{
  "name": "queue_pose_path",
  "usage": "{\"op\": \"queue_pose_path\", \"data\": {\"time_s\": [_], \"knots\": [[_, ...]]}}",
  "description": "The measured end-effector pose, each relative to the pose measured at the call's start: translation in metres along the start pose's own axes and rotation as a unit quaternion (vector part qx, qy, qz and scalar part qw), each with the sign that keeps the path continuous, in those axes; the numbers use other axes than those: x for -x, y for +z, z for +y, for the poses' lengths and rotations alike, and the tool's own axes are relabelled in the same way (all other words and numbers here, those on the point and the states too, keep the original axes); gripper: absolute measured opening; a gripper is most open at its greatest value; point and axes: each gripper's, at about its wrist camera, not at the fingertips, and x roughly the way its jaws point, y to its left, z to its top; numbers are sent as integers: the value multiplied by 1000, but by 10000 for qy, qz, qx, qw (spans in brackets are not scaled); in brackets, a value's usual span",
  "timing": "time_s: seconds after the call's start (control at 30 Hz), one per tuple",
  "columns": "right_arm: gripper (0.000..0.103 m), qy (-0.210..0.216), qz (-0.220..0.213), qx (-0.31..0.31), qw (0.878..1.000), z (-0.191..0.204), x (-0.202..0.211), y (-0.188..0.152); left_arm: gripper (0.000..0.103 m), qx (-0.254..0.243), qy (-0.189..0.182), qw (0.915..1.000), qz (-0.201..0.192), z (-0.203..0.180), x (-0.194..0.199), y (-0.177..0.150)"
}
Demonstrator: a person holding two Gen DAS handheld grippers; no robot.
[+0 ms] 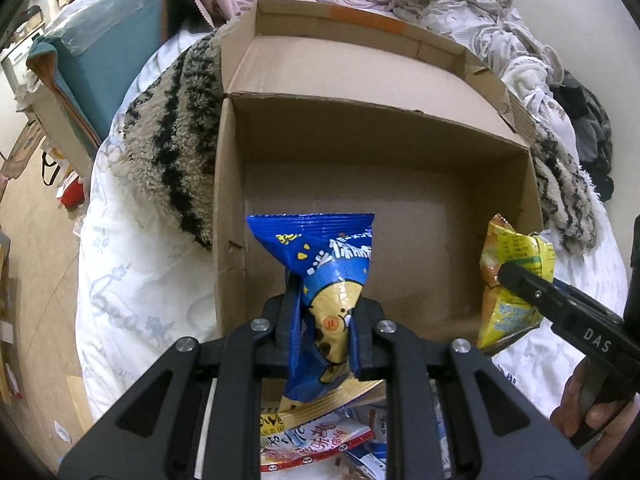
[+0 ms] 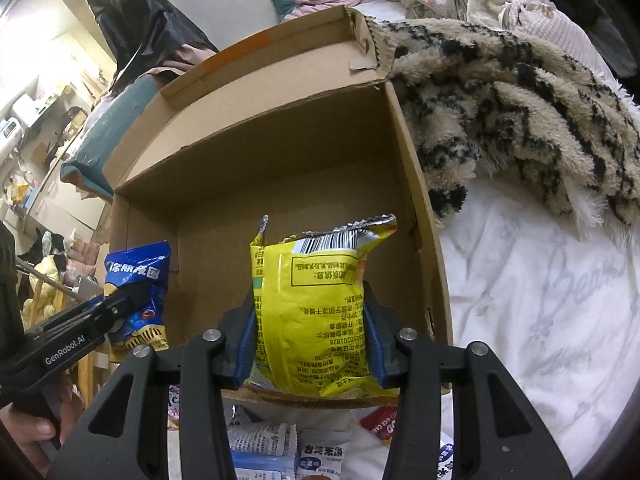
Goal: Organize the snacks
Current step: 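Carry both packets into the box and open both grippers to drop them, then withdraw both grippers from the box back toward the snack pile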
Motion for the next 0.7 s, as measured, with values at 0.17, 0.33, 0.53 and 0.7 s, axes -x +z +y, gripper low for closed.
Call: {"op": "queue_pose_path", "data": {"time_s": [0.17,0.33,0.53,0.7], "knots": [[49,1,-45,33,10000,-1,1,-1,17,1,-5,10000,-11,1,0,-1],[49,4,-69,-70,10000,-4,1,-1,17,-90,52,9999,-115,-2,3,-2],[56,32,-145,-129,9998,-3,4,0,27,-150,125,9997,-122,-4,6,-3],[79,-75,-374,-139,9992,-5,12,1,85,-102,167,9993,-316,-3,16,-6]]}}
